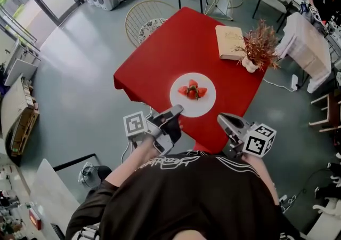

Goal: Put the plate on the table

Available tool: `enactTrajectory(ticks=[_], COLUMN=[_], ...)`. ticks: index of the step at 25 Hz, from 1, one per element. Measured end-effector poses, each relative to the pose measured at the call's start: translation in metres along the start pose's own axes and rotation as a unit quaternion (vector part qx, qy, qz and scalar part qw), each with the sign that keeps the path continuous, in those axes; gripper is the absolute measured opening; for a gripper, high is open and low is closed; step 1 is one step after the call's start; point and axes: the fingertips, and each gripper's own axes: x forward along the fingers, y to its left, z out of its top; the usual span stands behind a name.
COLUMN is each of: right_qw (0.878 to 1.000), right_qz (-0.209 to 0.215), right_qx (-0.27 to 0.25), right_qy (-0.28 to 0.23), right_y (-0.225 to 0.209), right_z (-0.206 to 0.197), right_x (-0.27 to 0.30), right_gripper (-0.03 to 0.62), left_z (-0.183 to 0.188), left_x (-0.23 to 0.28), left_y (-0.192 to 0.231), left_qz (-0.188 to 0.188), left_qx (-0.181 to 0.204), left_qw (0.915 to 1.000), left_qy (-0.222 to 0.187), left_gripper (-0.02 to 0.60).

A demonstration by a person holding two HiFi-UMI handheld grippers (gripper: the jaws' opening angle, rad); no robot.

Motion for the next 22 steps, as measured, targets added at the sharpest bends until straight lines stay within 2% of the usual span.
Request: enactTrajectory(ticks=[17,22], right_qw=[0.998,0.997], right_qz=[-0.012,-0.012], right_qx=[0.061,0.074], right_qy=[0.009,0.016], right_y=[-0.056,-0.071], right_z=[0.005,0.006], right_x=[0.013,0.012], right_gripper=[0.008,0.008], left_z=[0.02,0.029], left_x=[0.037,0.055], left_y=[0.022,0.025], left_qz=[0.019,0.007], left_qx=[-0.024,-0.028], left_qw=[0.9994,0.9992], left_qy=[-0.019,-0.028], left_gripper=[0.021,0.021])
